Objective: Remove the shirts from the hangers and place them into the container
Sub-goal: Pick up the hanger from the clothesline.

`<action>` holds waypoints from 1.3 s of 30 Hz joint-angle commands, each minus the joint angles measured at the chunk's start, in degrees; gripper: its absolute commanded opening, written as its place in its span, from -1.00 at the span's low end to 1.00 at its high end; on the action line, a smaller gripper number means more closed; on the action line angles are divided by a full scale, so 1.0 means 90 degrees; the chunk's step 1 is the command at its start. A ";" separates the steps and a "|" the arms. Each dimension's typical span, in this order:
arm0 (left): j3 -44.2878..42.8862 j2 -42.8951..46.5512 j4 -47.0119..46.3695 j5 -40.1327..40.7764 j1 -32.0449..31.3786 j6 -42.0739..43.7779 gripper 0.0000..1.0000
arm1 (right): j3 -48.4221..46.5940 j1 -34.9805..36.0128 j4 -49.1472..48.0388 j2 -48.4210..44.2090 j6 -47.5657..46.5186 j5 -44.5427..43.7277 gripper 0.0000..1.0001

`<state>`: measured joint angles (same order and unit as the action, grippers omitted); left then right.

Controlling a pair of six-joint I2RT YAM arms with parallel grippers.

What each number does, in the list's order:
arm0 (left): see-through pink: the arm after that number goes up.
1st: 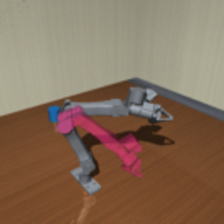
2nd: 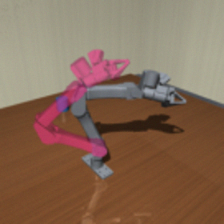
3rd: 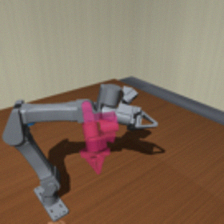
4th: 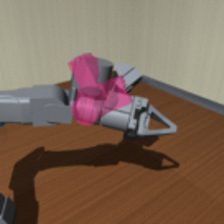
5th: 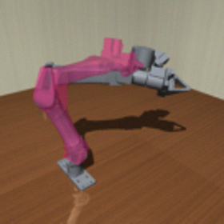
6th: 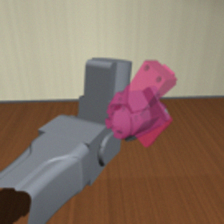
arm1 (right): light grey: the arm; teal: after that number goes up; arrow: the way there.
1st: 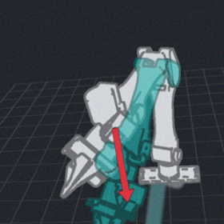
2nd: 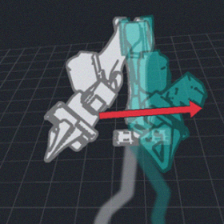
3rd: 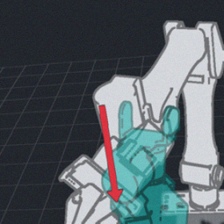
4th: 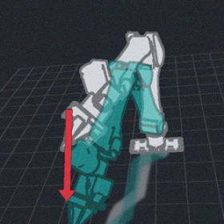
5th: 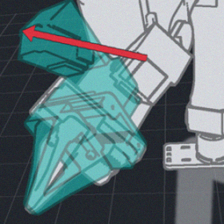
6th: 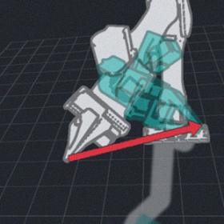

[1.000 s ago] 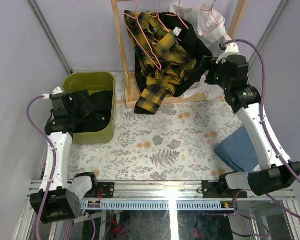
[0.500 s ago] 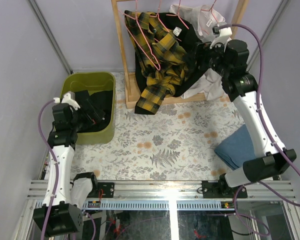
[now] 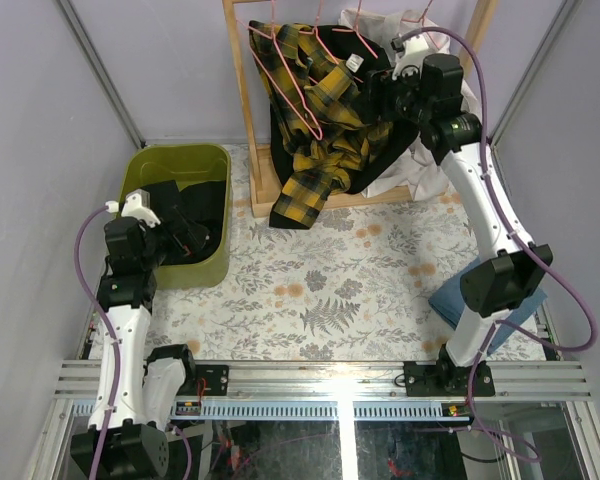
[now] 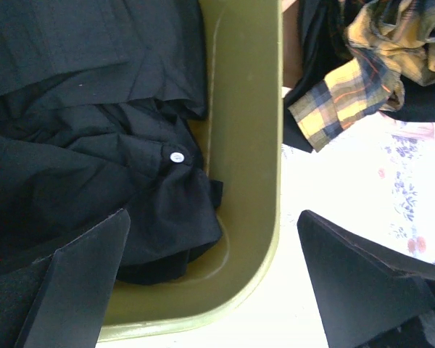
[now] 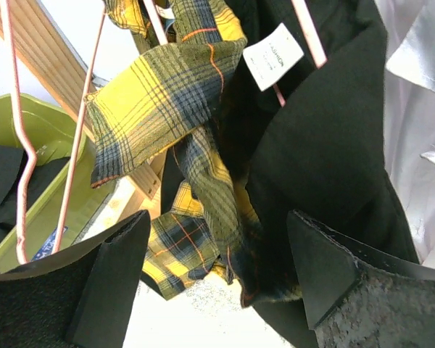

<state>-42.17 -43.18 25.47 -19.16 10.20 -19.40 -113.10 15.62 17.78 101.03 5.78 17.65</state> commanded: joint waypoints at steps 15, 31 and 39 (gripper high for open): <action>-0.0060 -0.0227 -0.0053 0.0761 0.0033 0.0163 1.00 | -0.0123 0.1157 0.0483 0.0091 -0.1159 -0.0427 0.28; -0.0085 -0.0382 0.0028 0.0869 0.0038 0.0159 1.00 | 0.0863 0.1176 -0.1349 -0.0210 0.0296 -0.0693 -0.06; -0.0093 -0.0424 0.0070 0.0870 0.0039 0.0149 1.00 | 0.0387 0.1175 -0.1263 0.0335 -0.0047 -0.1103 -0.57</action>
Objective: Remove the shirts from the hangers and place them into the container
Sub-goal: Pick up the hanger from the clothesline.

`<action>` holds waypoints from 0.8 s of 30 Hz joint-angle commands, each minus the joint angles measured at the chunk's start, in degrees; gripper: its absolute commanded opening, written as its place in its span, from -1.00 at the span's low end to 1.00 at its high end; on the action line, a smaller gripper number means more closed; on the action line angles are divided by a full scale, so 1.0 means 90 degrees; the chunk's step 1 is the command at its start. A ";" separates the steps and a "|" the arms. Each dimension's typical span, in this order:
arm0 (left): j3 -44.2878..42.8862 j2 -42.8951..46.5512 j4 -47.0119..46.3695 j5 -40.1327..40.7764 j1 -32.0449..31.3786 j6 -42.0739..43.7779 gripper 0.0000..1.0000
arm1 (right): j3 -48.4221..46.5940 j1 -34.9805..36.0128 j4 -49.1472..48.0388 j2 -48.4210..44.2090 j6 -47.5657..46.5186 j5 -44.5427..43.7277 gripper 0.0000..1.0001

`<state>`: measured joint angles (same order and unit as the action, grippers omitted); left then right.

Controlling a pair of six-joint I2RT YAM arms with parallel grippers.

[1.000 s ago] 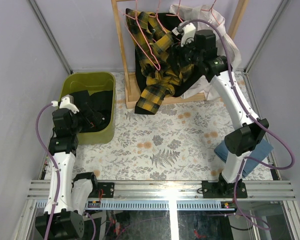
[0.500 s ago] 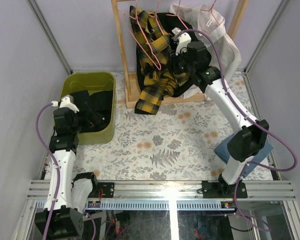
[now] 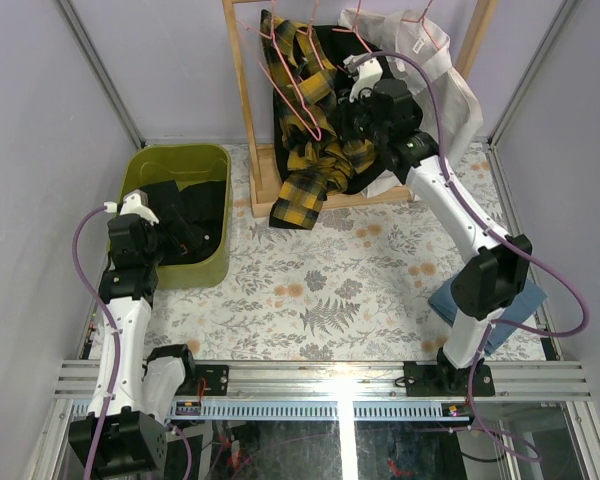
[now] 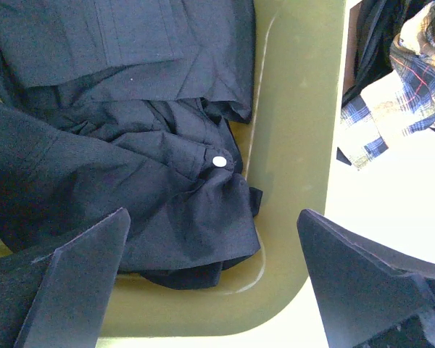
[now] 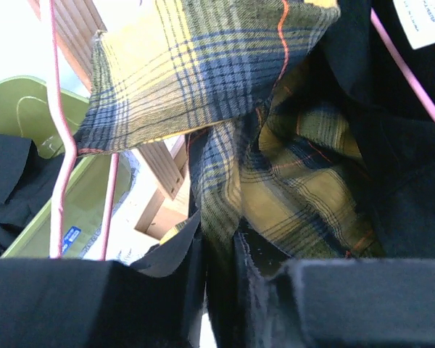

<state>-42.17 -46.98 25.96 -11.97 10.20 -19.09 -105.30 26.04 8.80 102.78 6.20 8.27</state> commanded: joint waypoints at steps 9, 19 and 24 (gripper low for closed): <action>-0.0092 -0.0034 0.0016 0.0074 0.0039 0.0119 1.00 | 0.0086 0.0019 -0.1250 -0.0536 0.0335 0.0111 -1.00; -0.0090 -0.0072 0.0033 0.0097 0.0039 0.0119 1.00 | -0.0114 0.0021 -0.1147 -0.0599 0.0700 -0.0558 -1.00; -0.0117 -0.0114 0.0045 0.0097 0.0033 0.0119 1.00 | 0.0156 0.0017 -0.1504 -0.0951 0.1196 -0.0607 -1.00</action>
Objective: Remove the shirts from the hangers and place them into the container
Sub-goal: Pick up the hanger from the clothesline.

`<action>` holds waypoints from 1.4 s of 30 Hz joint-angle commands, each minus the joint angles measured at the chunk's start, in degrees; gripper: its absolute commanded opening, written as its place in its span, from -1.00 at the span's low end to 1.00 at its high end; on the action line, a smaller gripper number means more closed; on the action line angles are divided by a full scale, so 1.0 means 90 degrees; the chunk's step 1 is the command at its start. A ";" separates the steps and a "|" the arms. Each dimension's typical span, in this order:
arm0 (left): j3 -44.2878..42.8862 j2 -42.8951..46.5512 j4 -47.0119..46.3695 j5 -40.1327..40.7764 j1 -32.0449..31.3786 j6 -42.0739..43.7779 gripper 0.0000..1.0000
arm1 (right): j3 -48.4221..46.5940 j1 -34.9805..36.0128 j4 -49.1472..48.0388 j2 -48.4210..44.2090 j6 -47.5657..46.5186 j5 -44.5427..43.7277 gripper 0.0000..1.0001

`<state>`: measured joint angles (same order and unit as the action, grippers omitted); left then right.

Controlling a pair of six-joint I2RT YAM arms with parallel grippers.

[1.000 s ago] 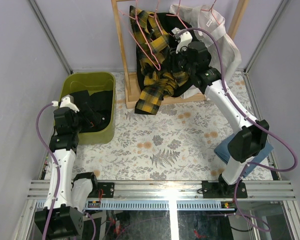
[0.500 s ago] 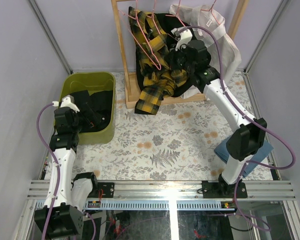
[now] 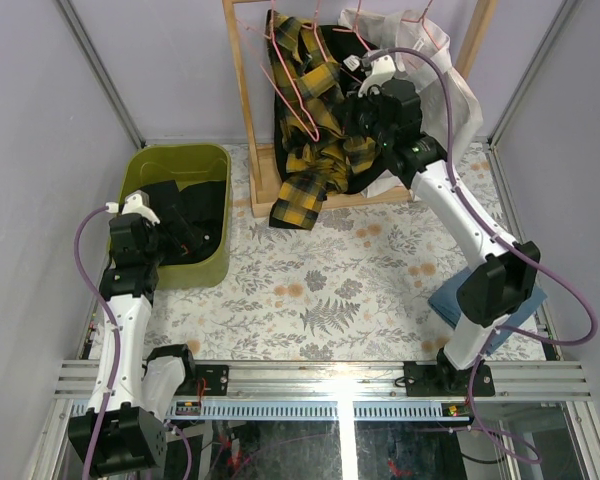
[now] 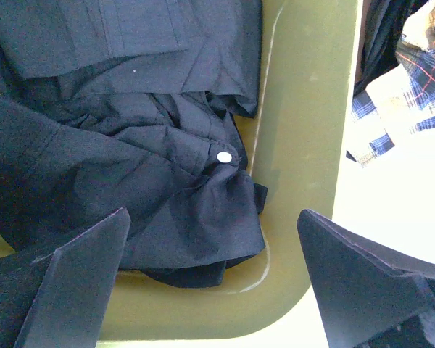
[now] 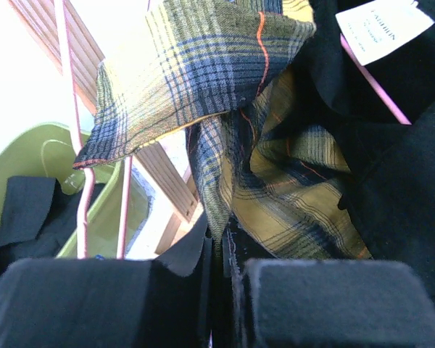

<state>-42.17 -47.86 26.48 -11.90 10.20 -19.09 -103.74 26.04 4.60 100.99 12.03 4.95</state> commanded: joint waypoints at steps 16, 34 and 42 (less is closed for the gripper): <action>-0.0099 -0.0011 -0.0003 0.0104 0.0040 0.0112 1.00 | -0.0375 0.0023 -0.0246 -0.1291 0.0900 -0.0324 -1.00; -0.0115 -0.0051 0.0007 0.0151 0.0031 0.0121 1.00 | 0.0278 0.0017 0.0380 -0.2448 0.0633 -0.0801 -1.00; -0.0113 -0.0037 0.0007 0.0165 0.0034 0.0115 1.00 | 0.0460 0.0022 0.1592 -0.3166 0.0196 -0.0818 -1.00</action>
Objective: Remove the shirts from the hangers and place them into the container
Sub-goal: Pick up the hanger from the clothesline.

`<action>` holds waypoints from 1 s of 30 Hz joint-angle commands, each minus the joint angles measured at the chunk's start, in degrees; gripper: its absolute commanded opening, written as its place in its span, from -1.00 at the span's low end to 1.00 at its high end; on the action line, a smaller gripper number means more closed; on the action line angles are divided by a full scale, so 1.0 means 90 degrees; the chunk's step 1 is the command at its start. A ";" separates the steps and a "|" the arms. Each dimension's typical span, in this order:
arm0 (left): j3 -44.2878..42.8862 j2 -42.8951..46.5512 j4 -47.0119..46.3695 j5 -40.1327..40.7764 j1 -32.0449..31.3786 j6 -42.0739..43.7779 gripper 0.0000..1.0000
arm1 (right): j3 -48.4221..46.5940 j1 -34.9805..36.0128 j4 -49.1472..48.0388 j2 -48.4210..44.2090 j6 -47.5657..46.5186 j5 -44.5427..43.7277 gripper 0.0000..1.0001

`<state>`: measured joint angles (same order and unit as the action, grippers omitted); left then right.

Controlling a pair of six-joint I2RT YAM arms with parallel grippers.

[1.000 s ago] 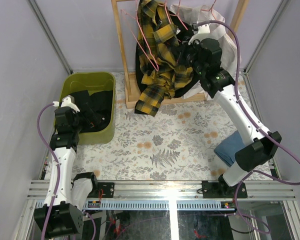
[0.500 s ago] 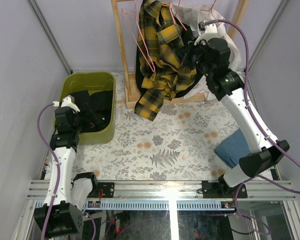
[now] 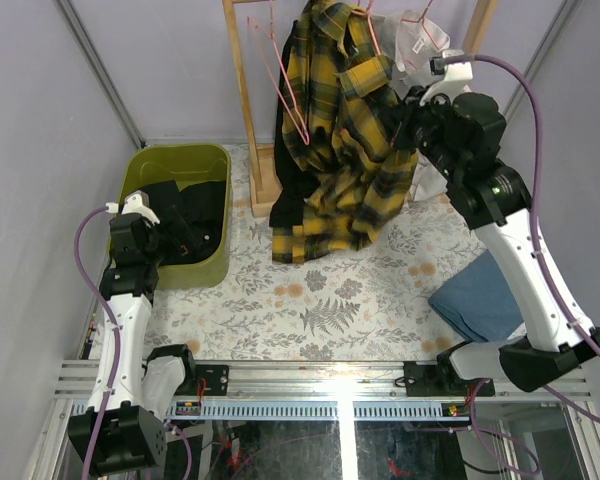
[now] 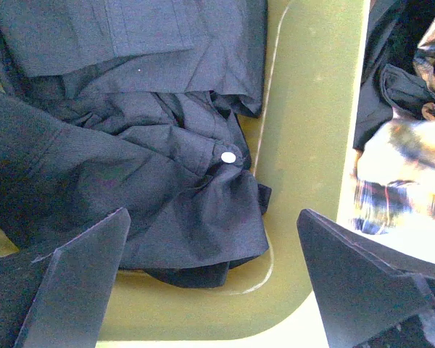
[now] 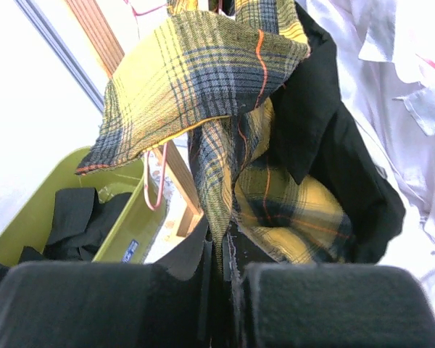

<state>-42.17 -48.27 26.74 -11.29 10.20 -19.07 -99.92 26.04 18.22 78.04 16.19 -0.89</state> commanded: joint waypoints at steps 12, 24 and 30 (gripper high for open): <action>-0.0109 -0.0001 -0.0012 0.0078 0.0037 0.0113 1.00 | 0.0404 0.0018 0.0837 -0.2557 -0.0863 -0.0765 -1.00; -0.0113 -0.0018 -0.0017 0.0040 0.0039 0.0113 1.00 | 0.0584 0.0022 0.1767 -0.4341 -0.2015 0.0571 -1.00; -0.0119 -0.0021 -0.0017 0.0040 0.0032 0.0099 1.00 | 0.0470 0.0019 0.2290 -0.4598 -0.2425 0.0379 -1.00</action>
<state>-42.17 -48.31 26.81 -11.09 10.20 -19.07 -93.71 26.11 40.93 36.97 -1.19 2.72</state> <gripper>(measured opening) 0.997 0.063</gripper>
